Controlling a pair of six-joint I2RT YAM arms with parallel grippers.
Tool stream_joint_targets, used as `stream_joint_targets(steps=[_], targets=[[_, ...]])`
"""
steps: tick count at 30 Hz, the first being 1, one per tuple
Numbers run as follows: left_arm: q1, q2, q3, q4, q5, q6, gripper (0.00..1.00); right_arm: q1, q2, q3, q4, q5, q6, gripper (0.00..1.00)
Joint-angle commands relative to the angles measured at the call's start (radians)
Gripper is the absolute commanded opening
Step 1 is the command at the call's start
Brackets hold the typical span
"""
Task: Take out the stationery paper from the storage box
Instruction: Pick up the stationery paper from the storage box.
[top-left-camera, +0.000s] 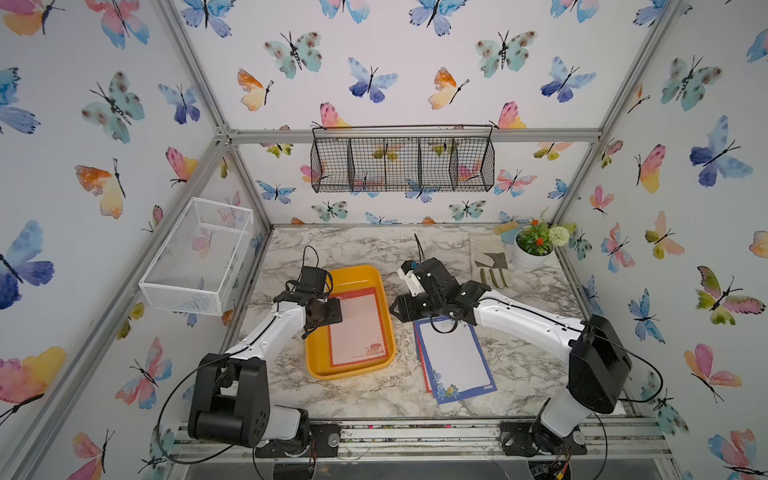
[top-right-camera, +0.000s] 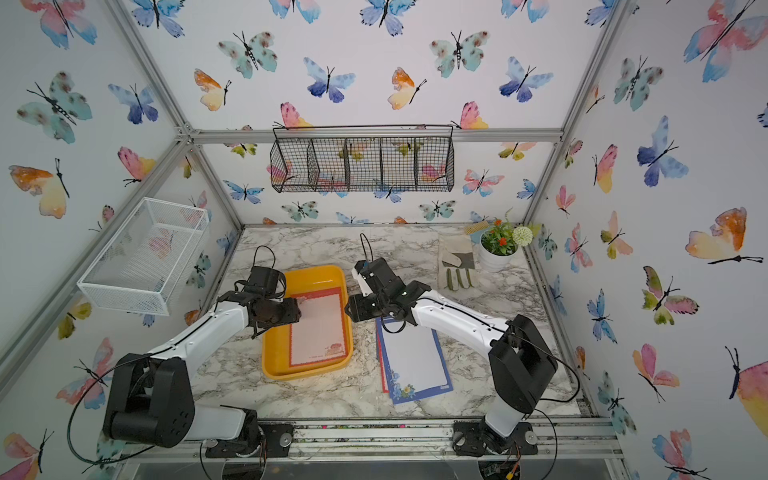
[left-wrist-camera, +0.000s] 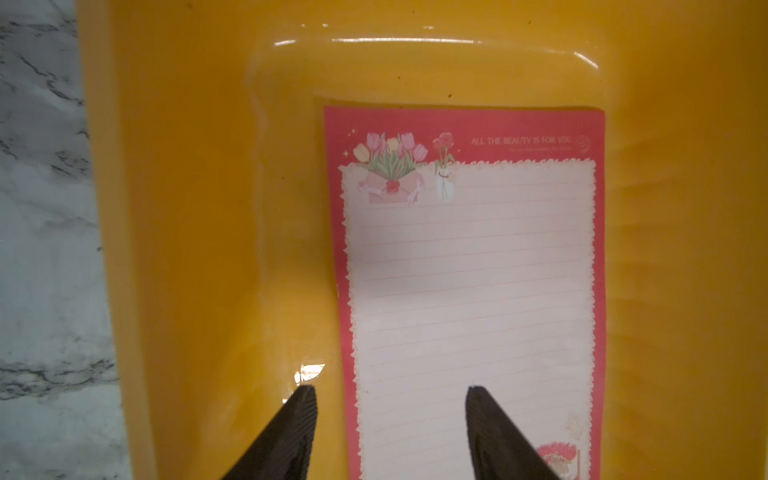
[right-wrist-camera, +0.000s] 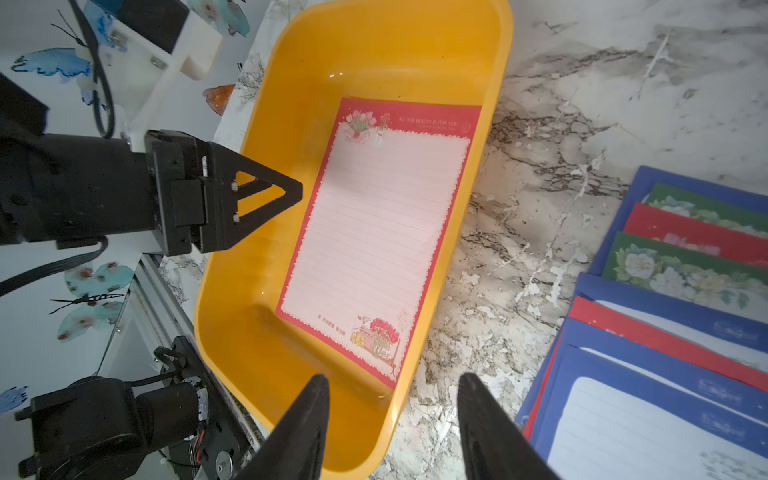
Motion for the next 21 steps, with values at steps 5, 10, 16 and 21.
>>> stream_joint_targets(steps=[5, 10, 16, 21], targets=[[0.008, 0.092, 0.005, 0.024, -0.040, -0.009, 0.52, 0.004, 0.017, 0.023, 0.028, -0.025, 0.013, 0.52], [0.008, 0.141, 0.012, 0.027, -0.044, -0.011, 0.53, 0.005, 0.022, 0.026, 0.027, -0.021, 0.010, 0.52], [0.014, 0.178, 0.018, 0.036, -0.002, -0.015, 0.54, 0.005, 0.048, 0.023, 0.029, -0.019, -0.001, 0.53], [0.027, 0.189, 0.019, 0.042, 0.036, -0.013, 0.53, 0.003, 0.090, 0.024, 0.055, -0.026, -0.006, 0.53]])
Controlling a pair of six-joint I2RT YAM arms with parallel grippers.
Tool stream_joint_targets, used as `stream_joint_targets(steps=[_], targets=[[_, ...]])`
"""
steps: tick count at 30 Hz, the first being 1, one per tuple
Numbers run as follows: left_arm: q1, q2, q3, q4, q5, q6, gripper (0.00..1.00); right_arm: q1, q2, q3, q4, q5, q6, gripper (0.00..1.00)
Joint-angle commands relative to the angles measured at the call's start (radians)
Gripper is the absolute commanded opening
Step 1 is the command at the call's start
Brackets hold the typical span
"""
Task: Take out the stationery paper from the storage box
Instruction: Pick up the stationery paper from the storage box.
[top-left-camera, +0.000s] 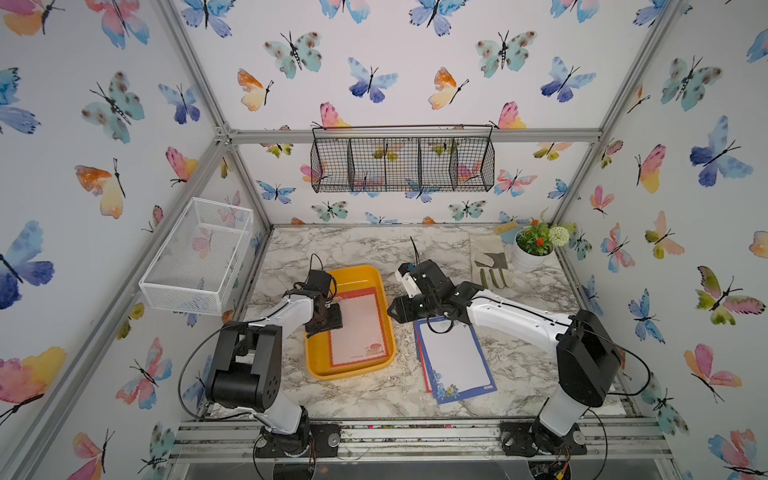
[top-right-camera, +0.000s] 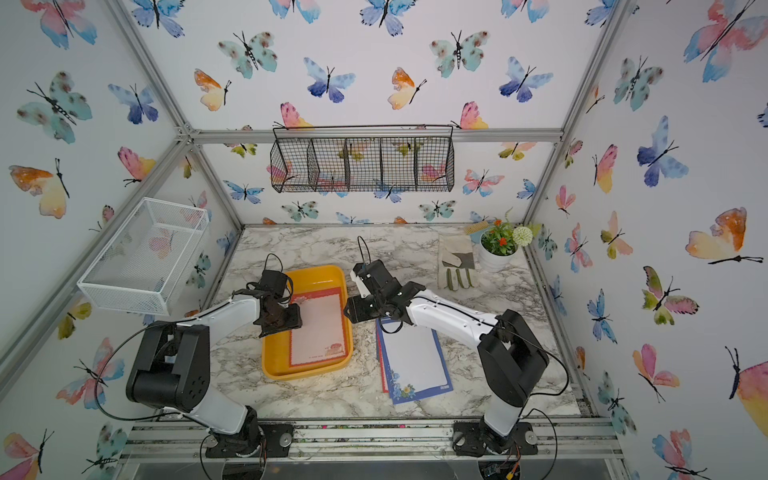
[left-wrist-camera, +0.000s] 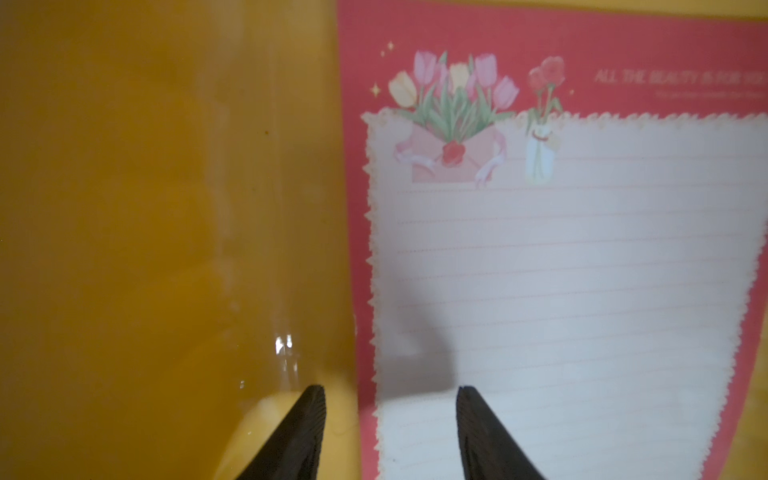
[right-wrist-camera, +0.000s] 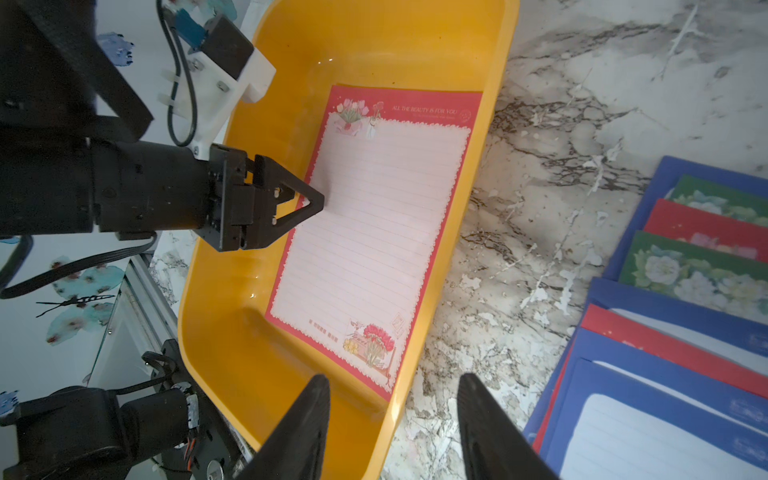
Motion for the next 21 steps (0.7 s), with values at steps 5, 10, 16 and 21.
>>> stream_joint_targets(steps=[5, 10, 16, 21], targets=[[0.037, 0.011, 0.014, 0.014, 0.074, -0.003, 0.52, 0.004, 0.093, 0.052, 0.040, -0.031, -0.009, 0.50], [0.045, 0.019, 0.014, 0.018, 0.104, 0.002, 0.50, 0.003, 0.145, 0.074, 0.056, -0.035, -0.003, 0.45], [0.048, 0.031, 0.014, 0.020, 0.128, 0.005, 0.48, 0.003, 0.170, 0.085, 0.070, -0.026, 0.003, 0.42], [0.055, 0.034, 0.017, 0.025, 0.152, 0.008, 0.43, 0.003, 0.174, 0.088, 0.069, -0.020, 0.003, 0.42]])
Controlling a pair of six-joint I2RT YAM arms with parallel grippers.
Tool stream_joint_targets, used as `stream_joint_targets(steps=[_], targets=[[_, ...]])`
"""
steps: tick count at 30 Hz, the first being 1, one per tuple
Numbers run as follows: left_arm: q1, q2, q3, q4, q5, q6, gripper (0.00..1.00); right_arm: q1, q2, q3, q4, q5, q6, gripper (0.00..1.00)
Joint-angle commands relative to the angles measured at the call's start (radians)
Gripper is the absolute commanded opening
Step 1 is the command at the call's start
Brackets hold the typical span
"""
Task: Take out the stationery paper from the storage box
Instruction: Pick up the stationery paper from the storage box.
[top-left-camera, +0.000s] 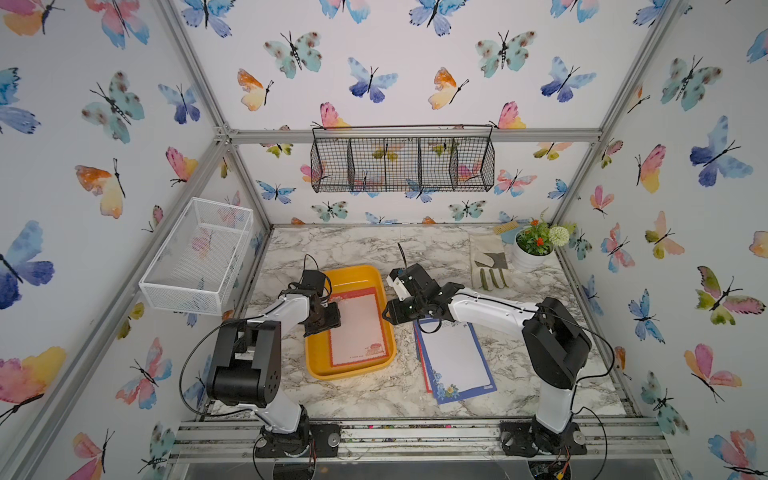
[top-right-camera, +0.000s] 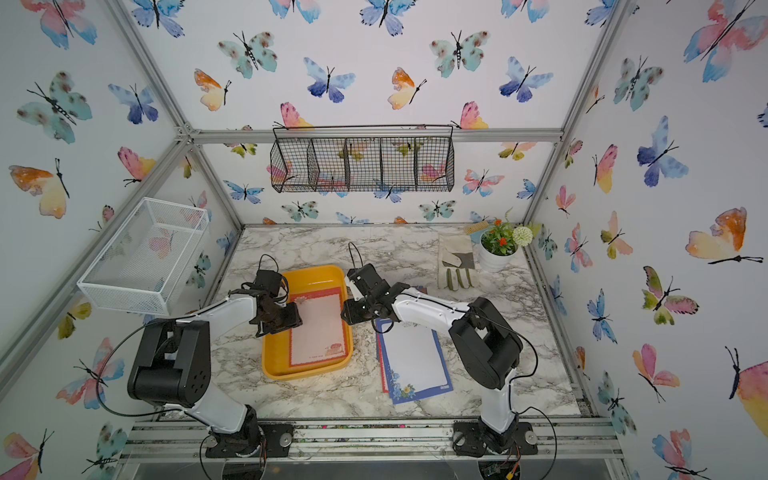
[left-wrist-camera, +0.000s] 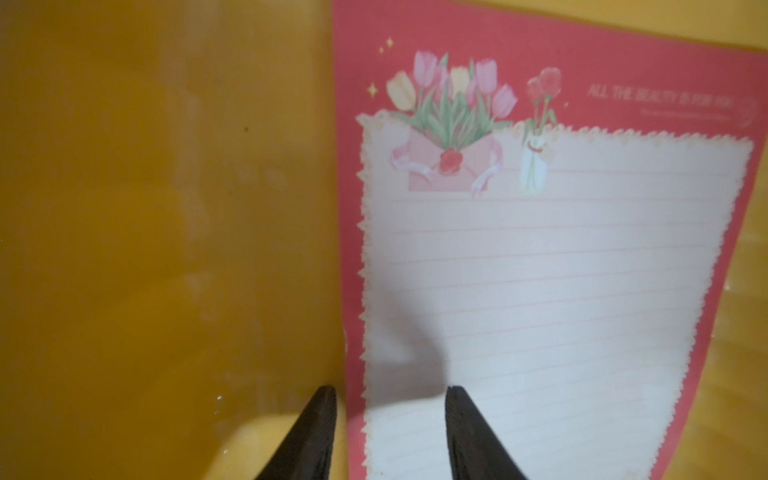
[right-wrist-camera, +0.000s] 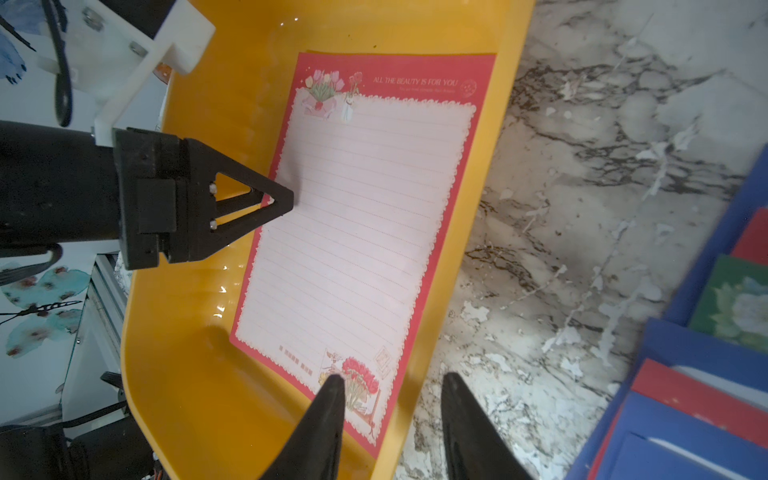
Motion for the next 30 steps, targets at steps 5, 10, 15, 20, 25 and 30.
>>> stream_joint_targets(steps=[5, 10, 15, 20, 25, 30], targets=[[0.011, -0.001, 0.018, 0.012, 0.059, 0.013, 0.41, 0.003, 0.017, 0.023, 0.022, 0.011, 0.004, 0.41], [0.010, -0.012, 0.010, 0.028, 0.098, 0.015, 0.40, 0.001, 0.025, 0.023, 0.025, 0.013, 0.007, 0.41], [0.010, 0.000, 0.006, 0.036, 0.154, 0.015, 0.40, -0.001, 0.035, 0.026, 0.026, 0.019, 0.009, 0.38], [0.012, -0.002, 0.005, 0.035, 0.151, 0.015, 0.40, -0.009, 0.042, 0.024, 0.024, 0.020, 0.017, 0.31], [0.010, 0.001, 0.008, 0.038, 0.163, 0.017, 0.39, -0.009, 0.041, 0.020, 0.025, 0.015, 0.021, 0.25], [0.011, -0.024, 0.000, 0.060, 0.204, 0.016, 0.39, -0.011, 0.042, 0.020, 0.029, 0.015, 0.025, 0.23]])
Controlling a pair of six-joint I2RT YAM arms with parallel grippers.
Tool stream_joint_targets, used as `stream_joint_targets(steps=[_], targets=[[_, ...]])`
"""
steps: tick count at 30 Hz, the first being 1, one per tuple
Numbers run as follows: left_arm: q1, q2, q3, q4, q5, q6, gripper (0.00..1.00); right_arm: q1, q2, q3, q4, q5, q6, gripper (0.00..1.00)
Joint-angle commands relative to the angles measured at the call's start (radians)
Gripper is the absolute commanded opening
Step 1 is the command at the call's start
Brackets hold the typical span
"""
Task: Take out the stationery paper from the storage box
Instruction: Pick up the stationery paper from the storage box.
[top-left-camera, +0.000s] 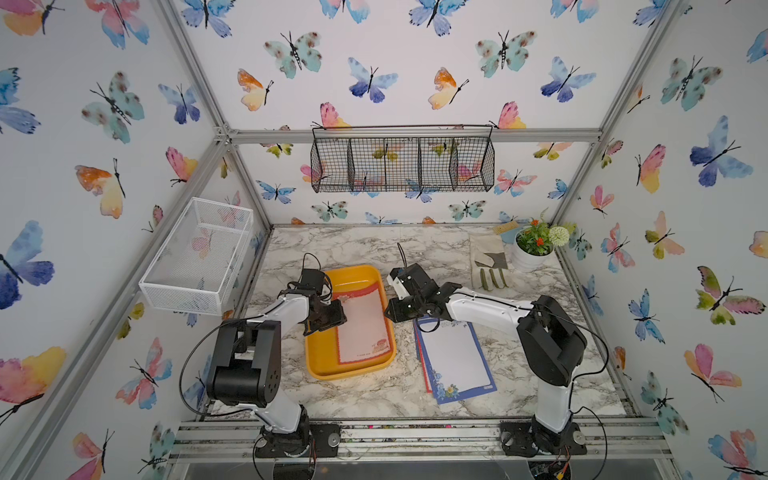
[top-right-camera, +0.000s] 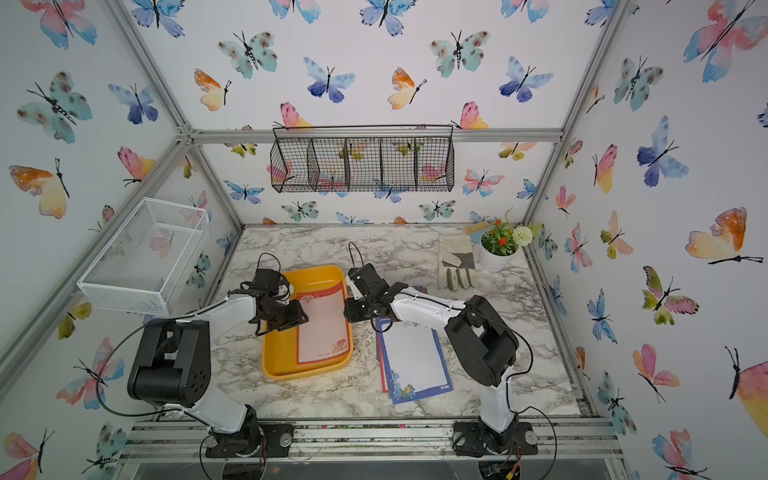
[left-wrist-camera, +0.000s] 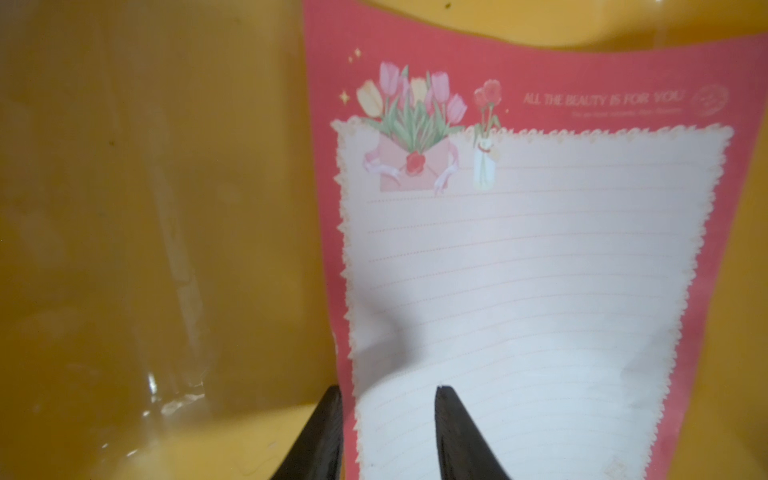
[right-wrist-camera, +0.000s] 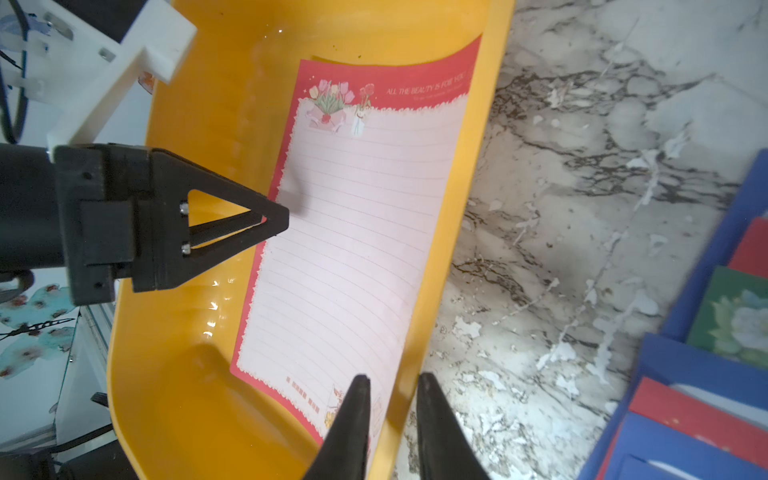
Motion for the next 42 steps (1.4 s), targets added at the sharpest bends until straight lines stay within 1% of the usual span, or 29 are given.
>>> stream_joint_targets(steps=[1, 6, 11, 13, 14, 17, 24, 32, 42], targets=[[0.007, -0.032, -0.004, 0.022, 0.058, 0.009, 0.38, -0.004, 0.014, 0.014, 0.009, 0.005, 0.009, 0.22], [0.007, -0.069, -0.017, 0.046, 0.089, 0.009, 0.38, -0.006, 0.023, 0.021, 0.009, 0.000, 0.013, 0.19], [0.008, -0.099, -0.035, 0.076, 0.150, 0.005, 0.38, -0.010, 0.026, 0.025, 0.009, 0.000, 0.014, 0.18], [0.008, -0.114, -0.043, 0.089, 0.159, 0.002, 0.38, -0.010, 0.029, 0.028, 0.008, -0.002, 0.015, 0.18], [0.008, -0.122, -0.047, 0.096, 0.199, 0.001, 0.38, -0.011, 0.030, 0.029, 0.007, -0.003, 0.016, 0.18], [0.007, -0.141, -0.058, 0.110, 0.228, 0.000, 0.38, -0.012, 0.035, 0.032, 0.004, -0.009, 0.016, 0.20], [0.008, -0.129, -0.065, 0.111, 0.247, -0.004, 0.39, -0.013, 0.051, 0.049, -0.004, -0.016, 0.016, 0.20], [0.019, -0.078, -0.055, 0.088, 0.231, -0.007, 0.39, -0.013, 0.064, 0.063, -0.008, -0.028, 0.016, 0.20], [0.020, -0.063, -0.054, 0.089, 0.237, -0.007, 0.28, -0.013, 0.065, 0.062, -0.003, -0.038, 0.017, 0.20]])
